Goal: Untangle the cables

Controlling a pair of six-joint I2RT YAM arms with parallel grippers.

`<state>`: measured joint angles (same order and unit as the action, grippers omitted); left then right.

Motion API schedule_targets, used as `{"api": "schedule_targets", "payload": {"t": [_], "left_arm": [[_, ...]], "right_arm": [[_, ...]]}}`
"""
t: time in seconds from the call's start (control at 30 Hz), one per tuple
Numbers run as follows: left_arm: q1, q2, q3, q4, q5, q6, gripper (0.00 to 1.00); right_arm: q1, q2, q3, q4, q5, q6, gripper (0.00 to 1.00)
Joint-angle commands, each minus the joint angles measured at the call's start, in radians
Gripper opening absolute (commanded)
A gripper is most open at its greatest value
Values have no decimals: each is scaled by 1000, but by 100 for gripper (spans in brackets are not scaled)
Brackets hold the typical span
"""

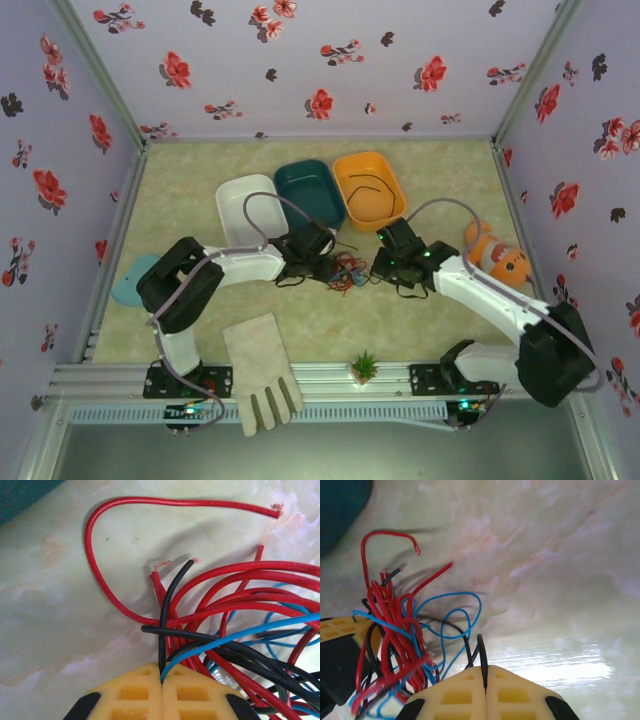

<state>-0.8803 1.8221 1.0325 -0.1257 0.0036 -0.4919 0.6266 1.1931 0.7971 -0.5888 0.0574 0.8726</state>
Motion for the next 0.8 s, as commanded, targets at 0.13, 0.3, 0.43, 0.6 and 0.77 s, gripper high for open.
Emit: {"api": "schedule_targets", "payload": {"t": [0.13,0.3,0.43,0.6,0.77], "left_arm": [[6,-40,-39,-76,-55,23,0],[6,-56,-64,-104,-77,38,0],[6,-69,-82,-109,-86,39,0],[4,-77,-91,-112,-85,47,0],[1,-81,-99,-118,-84,53,0]], "right_arm": [[-1,-138,135,-212,201,-131,0],[-1,-174,228,-311,284,-193,0],[-1,-202,300,-360,358,-229,0],[-2,-217,366,-390,409,-266,0],[-2,-213,442,-416,453,-311,0]]}}
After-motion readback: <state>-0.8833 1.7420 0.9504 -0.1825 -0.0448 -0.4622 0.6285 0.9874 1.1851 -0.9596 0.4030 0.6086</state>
